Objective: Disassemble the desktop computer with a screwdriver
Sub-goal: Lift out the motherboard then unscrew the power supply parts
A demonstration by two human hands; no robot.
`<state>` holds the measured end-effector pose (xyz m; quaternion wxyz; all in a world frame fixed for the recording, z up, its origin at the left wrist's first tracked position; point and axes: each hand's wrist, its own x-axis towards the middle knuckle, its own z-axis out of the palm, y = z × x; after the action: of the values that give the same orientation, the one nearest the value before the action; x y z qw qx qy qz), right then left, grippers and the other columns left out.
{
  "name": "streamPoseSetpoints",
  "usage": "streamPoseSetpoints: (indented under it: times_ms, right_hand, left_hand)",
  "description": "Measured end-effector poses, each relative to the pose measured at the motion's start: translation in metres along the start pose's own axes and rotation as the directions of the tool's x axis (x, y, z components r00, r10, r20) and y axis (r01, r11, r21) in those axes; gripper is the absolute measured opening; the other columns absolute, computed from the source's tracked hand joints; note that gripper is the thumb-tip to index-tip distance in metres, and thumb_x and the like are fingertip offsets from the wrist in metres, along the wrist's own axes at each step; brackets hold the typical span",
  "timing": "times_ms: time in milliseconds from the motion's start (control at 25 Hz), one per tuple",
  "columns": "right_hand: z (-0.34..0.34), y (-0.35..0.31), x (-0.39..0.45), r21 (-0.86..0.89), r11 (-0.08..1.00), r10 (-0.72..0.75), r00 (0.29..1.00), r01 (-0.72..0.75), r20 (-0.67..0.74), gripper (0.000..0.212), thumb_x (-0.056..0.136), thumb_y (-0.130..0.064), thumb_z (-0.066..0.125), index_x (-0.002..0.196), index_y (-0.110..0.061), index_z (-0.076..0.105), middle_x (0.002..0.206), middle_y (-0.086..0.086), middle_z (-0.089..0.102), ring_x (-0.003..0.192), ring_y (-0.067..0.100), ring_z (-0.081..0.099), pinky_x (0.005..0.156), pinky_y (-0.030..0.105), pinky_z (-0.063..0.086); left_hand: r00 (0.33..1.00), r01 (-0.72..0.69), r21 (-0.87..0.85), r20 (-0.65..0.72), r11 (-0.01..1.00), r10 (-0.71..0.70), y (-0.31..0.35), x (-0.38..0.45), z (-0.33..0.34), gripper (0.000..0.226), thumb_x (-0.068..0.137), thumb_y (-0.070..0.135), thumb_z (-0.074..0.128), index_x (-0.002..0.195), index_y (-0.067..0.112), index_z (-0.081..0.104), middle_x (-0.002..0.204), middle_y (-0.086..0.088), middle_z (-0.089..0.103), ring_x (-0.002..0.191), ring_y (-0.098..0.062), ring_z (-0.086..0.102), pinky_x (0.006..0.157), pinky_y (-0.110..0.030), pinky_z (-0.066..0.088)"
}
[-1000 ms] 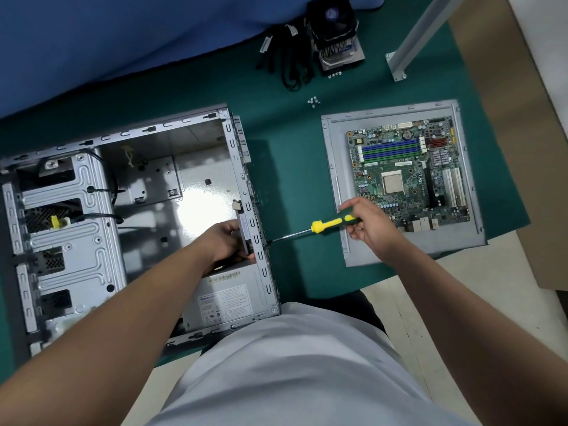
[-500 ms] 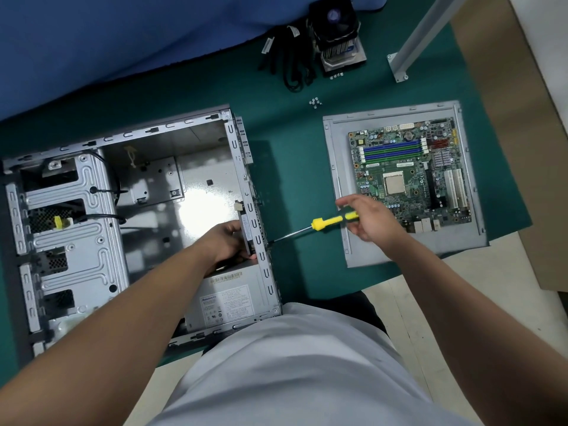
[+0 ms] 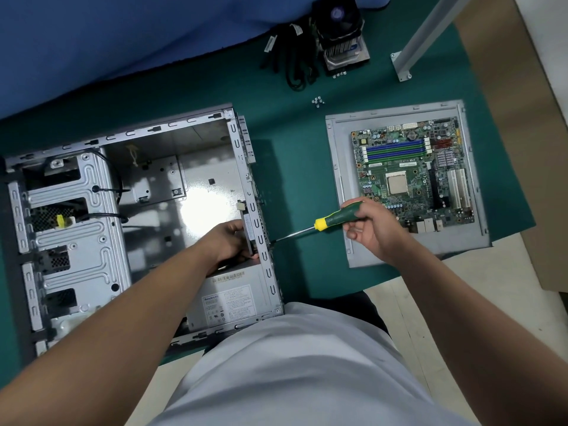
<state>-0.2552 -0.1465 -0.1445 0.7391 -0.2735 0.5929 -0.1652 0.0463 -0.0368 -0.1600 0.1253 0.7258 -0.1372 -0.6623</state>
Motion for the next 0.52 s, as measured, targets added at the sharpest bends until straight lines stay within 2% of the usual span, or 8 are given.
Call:
streamPoseSetpoints:
  times_ms: [80,160,200,240,280,360,440,520]
  right_hand:
    - [0.004,0.0,-0.001,-0.079,0.996,0.045,0.996,-0.051,-0.078,0.047,0.086,-0.053,0.058,0.098,-0.008,0.061,0.079,0.015,0.07,0.057,0.021,0.059,0.049,0.027,0.043]
    - [0.005,0.001,0.001,-0.36,0.93,0.003,0.982,-0.071,-0.187,0.068,0.084,-0.078,0.046,0.087,-0.013,0.064,0.064,0.012,0.066,0.042,0.017,0.048,0.04,0.021,0.034]
    - [0.005,0.0,0.004,-0.432,0.9,-0.034,0.979,-0.058,-0.202,0.062,0.088,-0.074,0.045,0.082,-0.015,0.065,0.058,0.01,0.061,0.039,0.015,0.041,0.037,0.02,0.03]
    - [0.003,-0.001,0.009,-0.439,0.898,-0.05,0.979,-0.042,-0.196,0.046,0.093,-0.059,0.048,0.08,-0.018,0.066,0.056,0.009,0.057,0.038,0.014,0.038,0.036,0.02,0.027]
    - [0.001,-0.004,0.011,-0.429,0.902,-0.04,0.982,-0.045,-0.186,0.031,0.095,-0.039,0.048,0.079,-0.02,0.067,0.057,0.009,0.056,0.038,0.013,0.039,0.037,0.02,0.027]
    - [-0.002,-0.01,0.012,-0.41,0.908,0.026,0.988,-0.086,-0.149,0.022,0.093,-0.012,0.046,0.086,-0.018,0.067,0.063,0.009,0.06,0.043,0.011,0.045,0.042,0.022,0.032]
    - [-0.003,-0.01,0.01,-0.408,0.906,0.082,0.992,-0.115,-0.097,0.015,0.094,-0.022,0.049,0.095,-0.017,0.062,0.07,0.01,0.061,0.049,0.014,0.05,0.049,0.026,0.036]
    - [-0.005,-0.009,0.005,-0.539,0.836,0.07,0.994,-0.102,-0.08,0.038,0.098,-0.053,0.044,0.095,-0.017,0.059,0.065,0.006,0.057,0.046,0.012,0.049,0.046,0.023,0.036]
  left_hand:
    - [1.0,-0.004,0.012,-0.003,1.0,0.004,0.0,0.0,0.001,0.04,0.095,-0.021,0.05,0.082,0.013,0.067,0.061,-0.007,0.073,0.048,-0.016,0.07,0.044,-0.022,0.053]
    - [1.0,-0.008,0.011,-0.007,1.0,0.008,0.0,0.0,0.001,0.041,0.096,-0.021,0.048,0.083,0.013,0.067,0.061,-0.008,0.073,0.049,-0.016,0.07,0.044,-0.022,0.054]
    - [1.0,-0.006,-0.002,-0.006,1.0,0.006,0.0,0.0,0.002,0.041,0.095,-0.022,0.048,0.083,0.012,0.067,0.061,-0.008,0.073,0.049,-0.016,0.07,0.044,-0.022,0.054]
    - [1.0,-0.005,-0.007,-0.002,1.0,0.005,0.0,0.0,0.001,0.041,0.095,-0.022,0.048,0.083,0.012,0.067,0.061,-0.008,0.073,0.049,-0.016,0.071,0.045,-0.022,0.054]
    - [1.0,-0.008,-0.003,0.005,1.0,0.008,-0.001,0.0,0.001,0.041,0.095,-0.022,0.048,0.084,0.012,0.067,0.062,-0.008,0.073,0.049,-0.016,0.071,0.044,-0.022,0.054]
    - [1.0,-0.012,0.004,0.002,1.0,0.012,-0.001,0.0,0.001,0.041,0.096,-0.021,0.048,0.084,0.012,0.068,0.062,-0.008,0.074,0.049,-0.015,0.07,0.045,-0.022,0.054]
    - [1.0,-0.002,-0.002,-0.01,1.0,0.002,-0.001,0.001,0.0,0.042,0.096,-0.02,0.048,0.084,0.014,0.069,0.064,-0.009,0.074,0.05,-0.016,0.071,0.045,-0.025,0.056]
    - [1.0,0.004,-0.022,-0.014,1.0,-0.004,-0.002,0.001,0.0,0.046,0.095,-0.021,0.048,0.079,0.016,0.071,0.064,-0.01,0.074,0.051,-0.019,0.072,0.045,-0.026,0.056]
